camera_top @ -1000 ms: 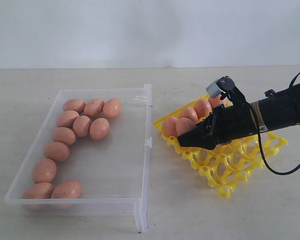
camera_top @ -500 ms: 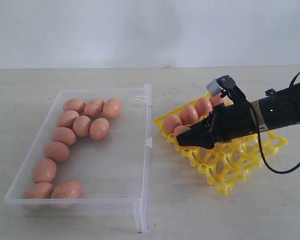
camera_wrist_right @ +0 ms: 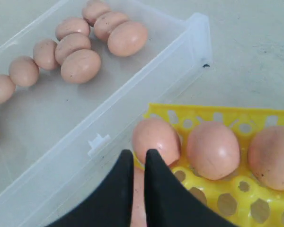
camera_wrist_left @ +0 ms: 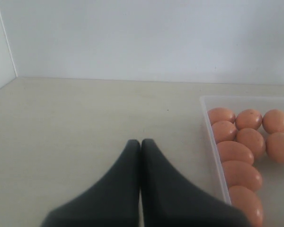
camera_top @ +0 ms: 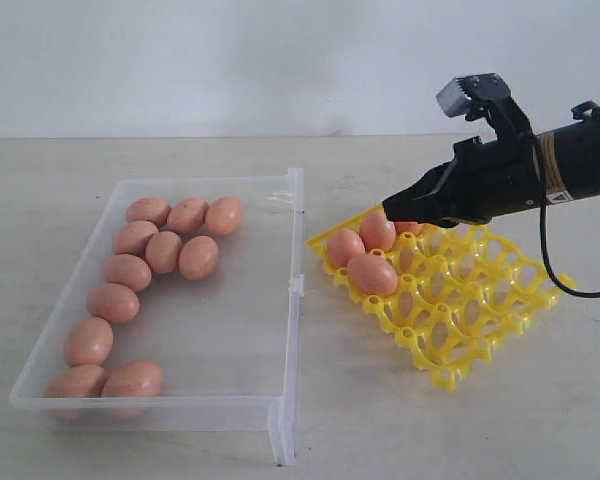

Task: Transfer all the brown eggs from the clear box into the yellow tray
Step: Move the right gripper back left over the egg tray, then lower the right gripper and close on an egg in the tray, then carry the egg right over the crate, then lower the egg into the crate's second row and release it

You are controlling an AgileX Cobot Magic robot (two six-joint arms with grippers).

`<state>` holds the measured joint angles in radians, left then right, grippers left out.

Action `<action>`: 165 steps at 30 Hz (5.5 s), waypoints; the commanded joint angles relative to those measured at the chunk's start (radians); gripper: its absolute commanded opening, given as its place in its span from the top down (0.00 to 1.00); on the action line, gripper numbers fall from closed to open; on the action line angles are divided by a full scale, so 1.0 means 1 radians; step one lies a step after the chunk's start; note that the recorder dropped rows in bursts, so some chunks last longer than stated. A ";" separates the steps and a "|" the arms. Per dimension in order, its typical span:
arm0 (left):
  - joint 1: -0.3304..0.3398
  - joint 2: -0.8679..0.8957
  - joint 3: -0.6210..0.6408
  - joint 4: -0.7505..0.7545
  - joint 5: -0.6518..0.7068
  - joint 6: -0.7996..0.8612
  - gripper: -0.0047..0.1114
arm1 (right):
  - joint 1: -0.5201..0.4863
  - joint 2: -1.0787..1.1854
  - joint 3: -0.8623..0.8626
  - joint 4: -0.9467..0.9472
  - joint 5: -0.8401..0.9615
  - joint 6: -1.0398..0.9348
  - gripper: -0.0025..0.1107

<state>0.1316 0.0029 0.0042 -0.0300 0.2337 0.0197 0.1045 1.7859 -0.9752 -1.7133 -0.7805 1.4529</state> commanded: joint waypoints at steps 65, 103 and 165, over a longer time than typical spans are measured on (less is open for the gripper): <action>-0.003 -0.003 -0.004 -0.005 -0.001 0.001 1.00 | 0.656 0.499 -1.041 1.731 1.558 -1.067 0.53; -0.003 -0.003 -0.004 -0.005 -0.001 0.001 1.00 | 0.620 0.575 -1.041 1.909 1.609 -1.009 0.98; -0.003 -0.003 -0.004 -0.005 -0.001 0.001 1.00 | -0.118 0.127 0.144 0.393 -0.147 -0.521 0.98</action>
<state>0.1316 0.0029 0.0042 -0.0300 0.2337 0.0197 -0.0274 1.8950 -0.8272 -1.3634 -0.9473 1.0086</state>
